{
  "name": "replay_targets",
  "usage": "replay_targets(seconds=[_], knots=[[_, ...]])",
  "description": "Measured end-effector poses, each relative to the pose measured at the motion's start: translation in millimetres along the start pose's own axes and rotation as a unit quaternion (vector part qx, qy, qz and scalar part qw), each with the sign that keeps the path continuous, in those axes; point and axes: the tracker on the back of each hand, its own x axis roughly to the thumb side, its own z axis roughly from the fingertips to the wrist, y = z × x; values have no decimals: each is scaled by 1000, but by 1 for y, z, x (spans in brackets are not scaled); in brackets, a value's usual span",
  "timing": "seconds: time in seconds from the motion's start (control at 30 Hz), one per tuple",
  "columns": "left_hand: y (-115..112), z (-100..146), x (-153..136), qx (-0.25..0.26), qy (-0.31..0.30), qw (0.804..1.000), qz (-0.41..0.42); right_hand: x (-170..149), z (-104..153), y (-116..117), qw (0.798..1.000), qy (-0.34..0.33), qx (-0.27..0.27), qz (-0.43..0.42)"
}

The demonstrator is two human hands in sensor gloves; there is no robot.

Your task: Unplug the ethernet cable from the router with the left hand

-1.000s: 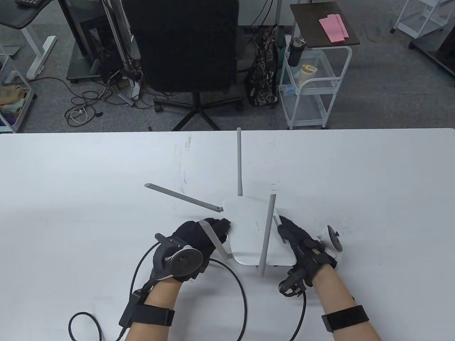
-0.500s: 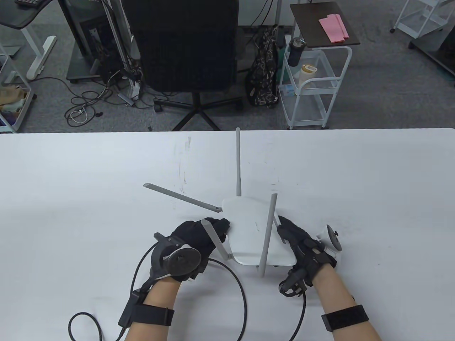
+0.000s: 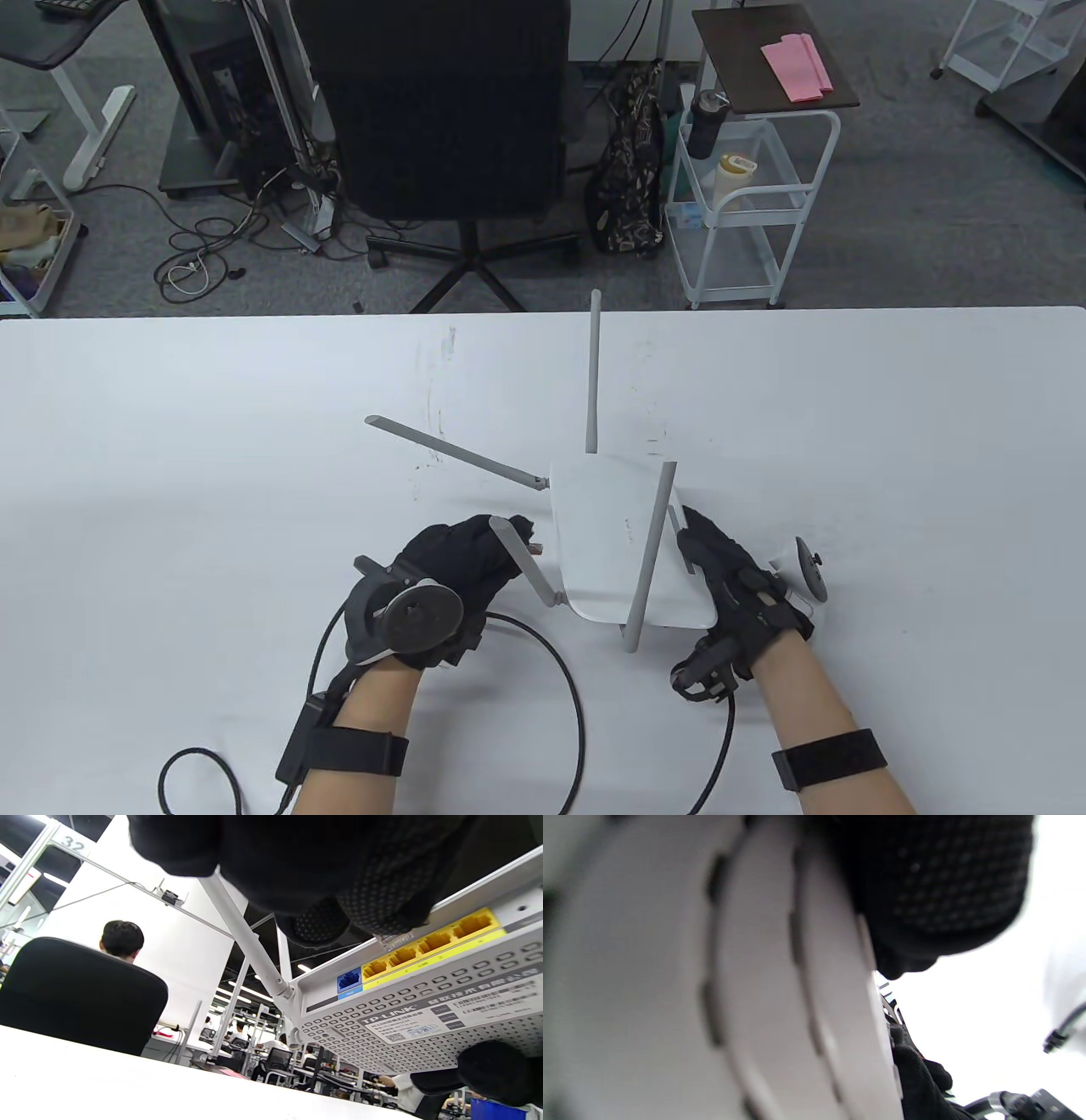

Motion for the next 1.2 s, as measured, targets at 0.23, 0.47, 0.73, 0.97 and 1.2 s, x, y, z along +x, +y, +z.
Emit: replay_targets(seconds=[0.23,0.47,0.73,0.97,1.2], knots=[[0,2,-2,10,13,999,-39,4,1,-4,1000,-27,-15,-3],[-4,3,-6,-12,30,997,-75,6,2,-5,999,-39,-23,5],[-13,1,-7,-63,43,991,-111,7,3,-6,998,-44,-34,20],[-22,1,-14,-105,74,984,-126,9,4,-6,997,-52,-44,22],[-30,3,-23,-156,114,969,-155,10,5,-5,997,-54,-46,22]])
